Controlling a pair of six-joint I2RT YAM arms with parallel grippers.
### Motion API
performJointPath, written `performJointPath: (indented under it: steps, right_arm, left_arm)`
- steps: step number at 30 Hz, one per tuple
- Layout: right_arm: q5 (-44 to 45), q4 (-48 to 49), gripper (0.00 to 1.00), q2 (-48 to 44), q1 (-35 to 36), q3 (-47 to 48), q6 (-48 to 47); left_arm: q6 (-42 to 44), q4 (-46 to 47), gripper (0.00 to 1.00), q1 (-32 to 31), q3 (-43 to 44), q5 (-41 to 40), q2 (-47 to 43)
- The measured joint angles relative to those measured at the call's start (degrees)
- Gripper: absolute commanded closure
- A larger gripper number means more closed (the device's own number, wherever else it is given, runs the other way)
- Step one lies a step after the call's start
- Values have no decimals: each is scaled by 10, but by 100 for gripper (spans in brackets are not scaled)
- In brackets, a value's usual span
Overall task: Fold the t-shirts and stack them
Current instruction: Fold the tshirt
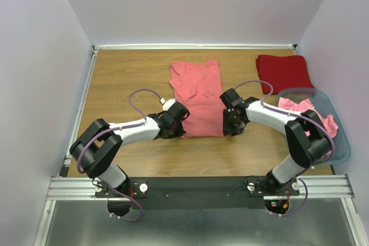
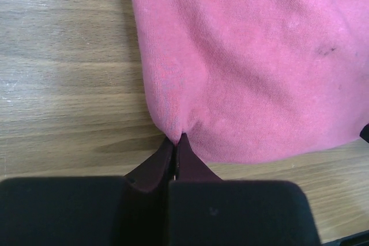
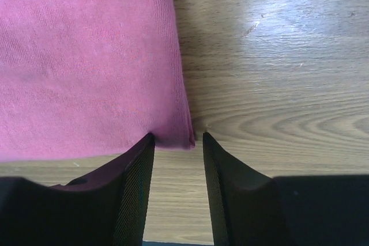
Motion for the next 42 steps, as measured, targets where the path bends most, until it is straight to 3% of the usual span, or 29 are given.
performJointPath:
  steps: [4, 7, 10, 11, 16, 21, 27, 32, 38, 42]
  right_arm:
    - [7, -2, 55, 7, 7, 4, 3]
    - [13, -3, 66, 17, 14, 6, 10]
    - [11, 0, 82, 23, 19, 7, 18]
    - [10, 1, 99, 24, 21, 8, 21]
    - [9, 3, 99, 21, 24, 6, 19]
    - [3, -23, 99, -26, 40, -24, 17]
    - [-35, -185, 99, -137, 80, -58, 18]
    - [-73, -300, 99, -189, 82, -18, 15]
    - [-88, -360, 99, -176, 84, 72, 6]
    - [-65, -374, 99, -116, 84, 179, -7]
  left_arm:
    - [4, 10, 100, 0, -9, 2, -5]
    - [6, 19, 100, 0, -16, 3, -10]
    - [8, 25, 100, 0, -21, 4, -13]
    - [8, 27, 100, 0, -23, 4, -14]
    - [20, 25, 100, 0, -23, 8, -17]
    - [38, -50, 100, -19, -43, 46, -71]
    - [11, -143, 100, -112, -85, 139, -236]
    - [-38, -197, 100, -177, -88, 192, -324]
    - [-71, -227, 100, -161, -92, 212, -374]
    - [-64, -226, 100, -81, -112, 226, -392]
